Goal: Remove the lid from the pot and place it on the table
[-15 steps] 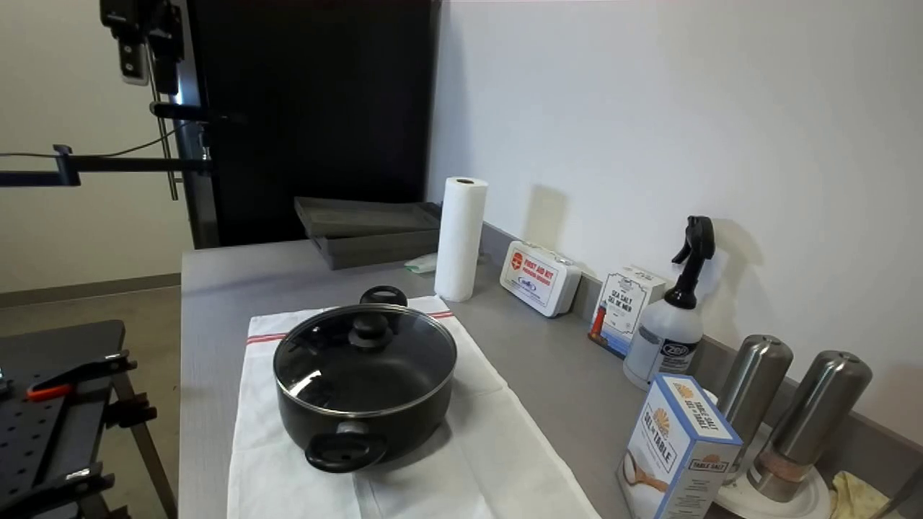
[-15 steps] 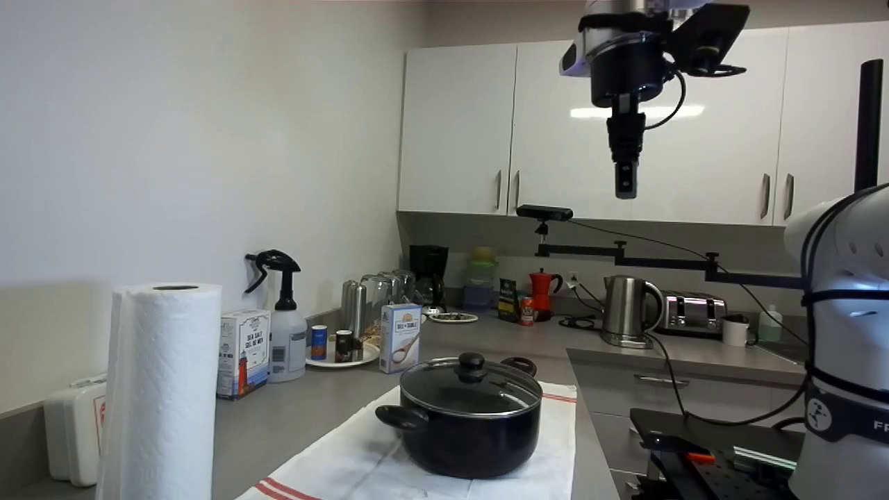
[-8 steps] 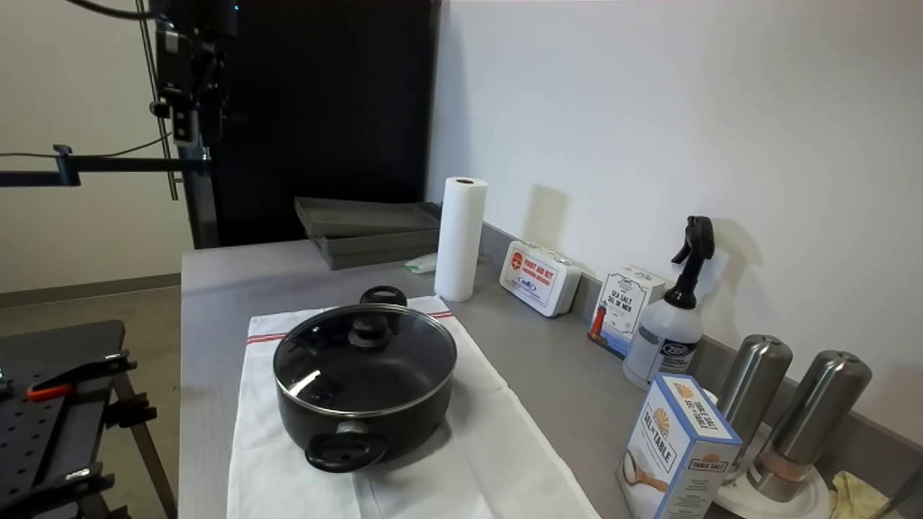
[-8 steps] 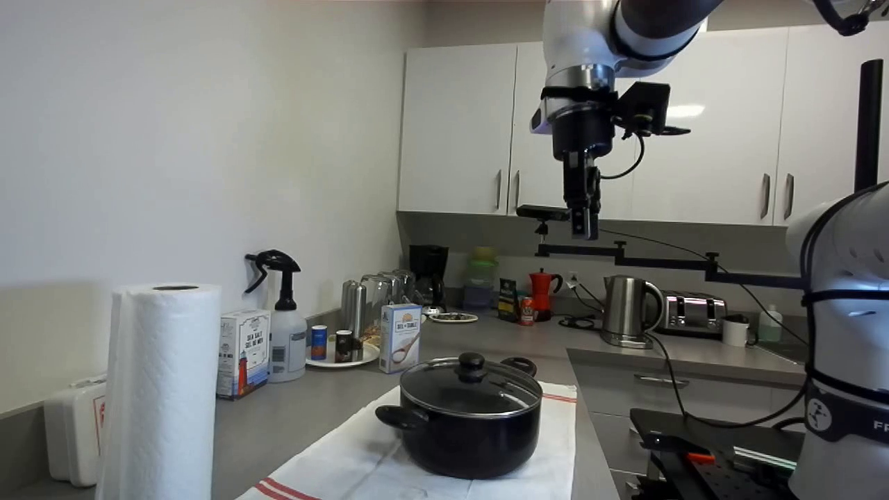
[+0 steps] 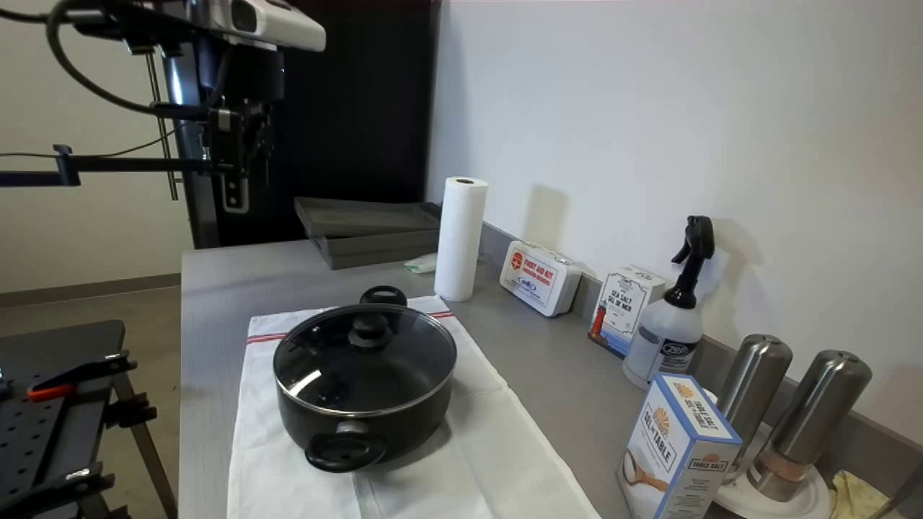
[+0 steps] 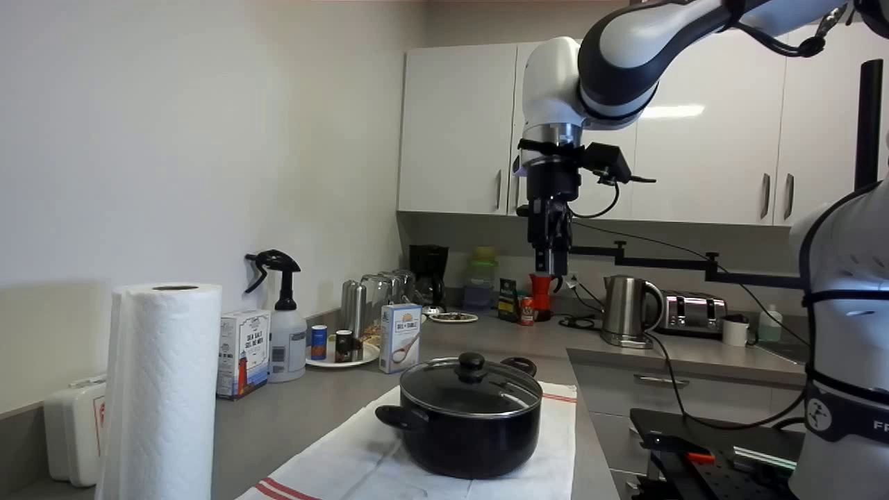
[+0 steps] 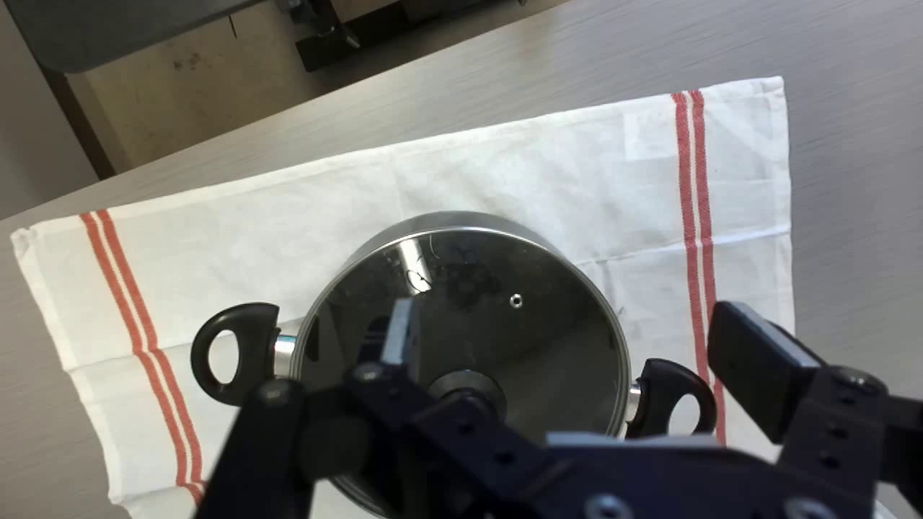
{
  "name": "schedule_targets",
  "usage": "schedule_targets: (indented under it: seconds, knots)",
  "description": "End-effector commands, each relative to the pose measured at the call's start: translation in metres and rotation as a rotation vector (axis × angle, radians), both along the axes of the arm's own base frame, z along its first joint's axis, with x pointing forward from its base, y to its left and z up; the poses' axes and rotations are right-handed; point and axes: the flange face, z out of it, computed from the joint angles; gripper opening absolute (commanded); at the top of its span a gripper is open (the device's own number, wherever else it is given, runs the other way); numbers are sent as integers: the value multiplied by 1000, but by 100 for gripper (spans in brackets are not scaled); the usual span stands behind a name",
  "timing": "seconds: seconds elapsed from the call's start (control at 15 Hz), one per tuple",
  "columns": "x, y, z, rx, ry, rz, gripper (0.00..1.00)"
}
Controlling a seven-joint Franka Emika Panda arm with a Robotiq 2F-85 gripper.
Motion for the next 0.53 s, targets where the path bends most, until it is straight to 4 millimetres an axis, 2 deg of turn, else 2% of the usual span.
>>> schedule_targets:
  seconds: [0.0,0.47]
  knots:
    - [21,-18,-24,-4,-24,3,100]
    - [50,-34,-72,-10,-20,-20,100]
